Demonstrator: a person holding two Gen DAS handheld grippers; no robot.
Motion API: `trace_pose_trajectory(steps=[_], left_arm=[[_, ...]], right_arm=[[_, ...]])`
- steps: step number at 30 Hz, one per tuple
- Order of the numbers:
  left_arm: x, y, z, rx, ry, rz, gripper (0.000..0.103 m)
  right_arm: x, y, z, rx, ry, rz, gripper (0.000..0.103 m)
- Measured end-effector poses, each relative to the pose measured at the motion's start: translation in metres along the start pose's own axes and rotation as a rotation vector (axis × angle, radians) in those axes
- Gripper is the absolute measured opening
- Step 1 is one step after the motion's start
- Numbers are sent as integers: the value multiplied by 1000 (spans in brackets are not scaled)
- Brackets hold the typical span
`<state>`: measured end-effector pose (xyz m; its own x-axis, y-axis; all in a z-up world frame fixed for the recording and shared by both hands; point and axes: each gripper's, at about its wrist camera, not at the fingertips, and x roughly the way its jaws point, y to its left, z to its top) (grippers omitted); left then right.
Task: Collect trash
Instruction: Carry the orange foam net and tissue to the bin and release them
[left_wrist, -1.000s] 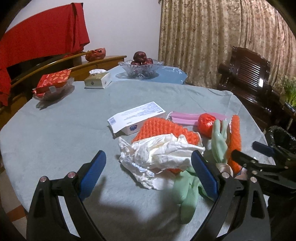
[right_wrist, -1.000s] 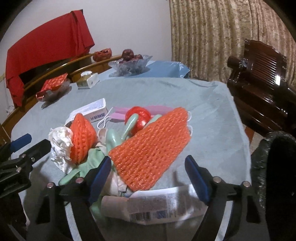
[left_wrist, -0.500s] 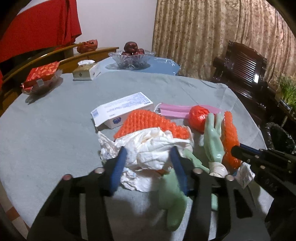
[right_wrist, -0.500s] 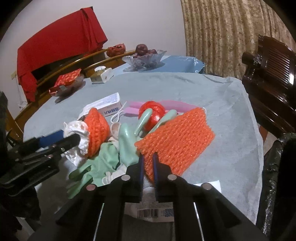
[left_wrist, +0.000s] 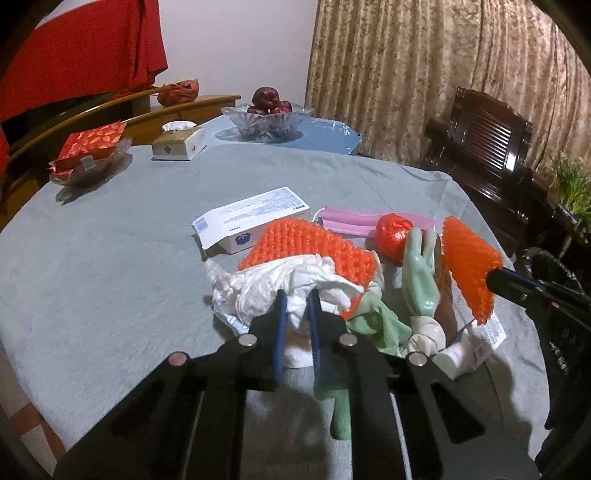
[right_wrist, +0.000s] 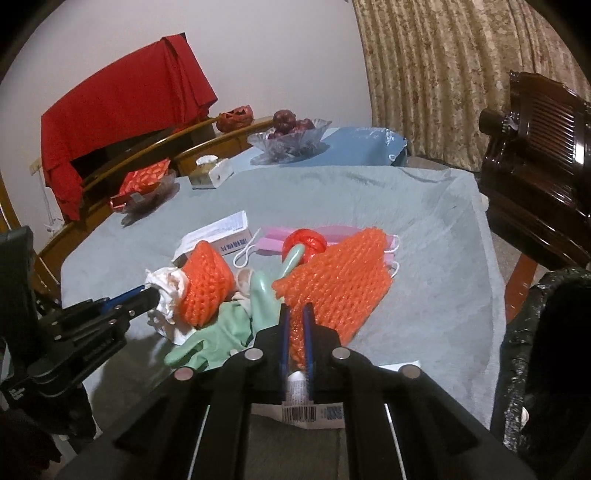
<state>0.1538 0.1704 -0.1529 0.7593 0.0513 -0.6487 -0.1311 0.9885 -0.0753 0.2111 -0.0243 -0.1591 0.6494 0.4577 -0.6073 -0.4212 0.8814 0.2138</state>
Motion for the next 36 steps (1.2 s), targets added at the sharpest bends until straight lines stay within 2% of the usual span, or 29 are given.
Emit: trace_pose_trajectory(steps=[6, 14, 25, 36], left_arm=[[-18, -7, 6, 6, -36, -18, 9], [-39, -31, 24, 32, -92, -78, 9], [-53, -66, 26, 71, -109, -148, 9], [-68, -120, 26, 136, -130, -251, 9]], right_arm=[[-12, -3, 3, 3, -23, -5, 7], [-36, -4, 15, -10, -71, -12, 7], [-69, -20, 18, 1, -111, -43, 6], [-119, -50, 15, 12, -159, -111, 6]])
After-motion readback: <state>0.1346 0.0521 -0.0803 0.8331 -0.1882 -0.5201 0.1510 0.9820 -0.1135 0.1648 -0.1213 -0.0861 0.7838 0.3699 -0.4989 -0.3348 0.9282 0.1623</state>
